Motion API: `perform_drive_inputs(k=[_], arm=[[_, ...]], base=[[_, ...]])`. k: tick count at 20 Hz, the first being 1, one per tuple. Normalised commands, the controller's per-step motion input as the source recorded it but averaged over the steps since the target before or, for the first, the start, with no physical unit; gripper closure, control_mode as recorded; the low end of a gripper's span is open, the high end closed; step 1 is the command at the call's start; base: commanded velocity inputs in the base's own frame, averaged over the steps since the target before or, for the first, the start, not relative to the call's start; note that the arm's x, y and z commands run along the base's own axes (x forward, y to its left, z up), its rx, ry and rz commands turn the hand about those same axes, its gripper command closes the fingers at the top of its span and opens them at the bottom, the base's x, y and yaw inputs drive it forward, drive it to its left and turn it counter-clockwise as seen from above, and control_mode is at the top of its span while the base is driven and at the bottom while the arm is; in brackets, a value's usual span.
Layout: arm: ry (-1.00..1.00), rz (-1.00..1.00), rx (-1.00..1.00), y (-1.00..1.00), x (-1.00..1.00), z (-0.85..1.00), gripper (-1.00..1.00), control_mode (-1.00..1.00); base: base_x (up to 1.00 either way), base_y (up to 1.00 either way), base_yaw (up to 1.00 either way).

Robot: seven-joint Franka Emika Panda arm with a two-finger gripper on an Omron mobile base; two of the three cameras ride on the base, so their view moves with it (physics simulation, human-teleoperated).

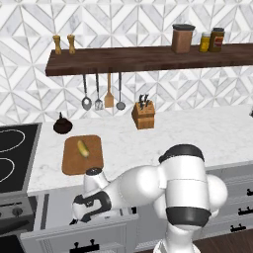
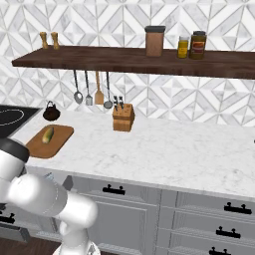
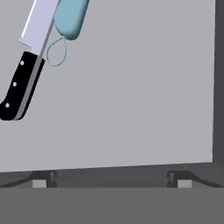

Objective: Place the appropriate cutting tool for cutting the cucumber skin on the cutting board.

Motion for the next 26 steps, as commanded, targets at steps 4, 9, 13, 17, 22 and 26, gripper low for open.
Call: perform_drive_inputs(k=[4,9,13,17,22,26], arm=[[0.09,0.00,0.00,0.00,-0.59,0.00,-1.00,-1.00],[0.05,0.00,0.00,-0.04,-0.73,0.00,-1.00,-1.00],[0.02,0.00,0.00,-0.14,-0.87,0.00,-1.00,-1.00],[0.05,0.00,0.00,-0.10,-0.82,0.00,-1.00,-1.00],[0.03,0.00,0.00,0.00,-0.56,0.02,-1.00,-1.00],[0.00,0.00,0.00,0.00,-0.44,0.15,-1.00,-1.00]], base=[[0.00,0.00,0.00],[0.00,0.00,0.00],[0.00,0.00,0.00],[0.00,0.00,0.00],[0.00,0.00,0.00],[0.00,0.00,0.00]])
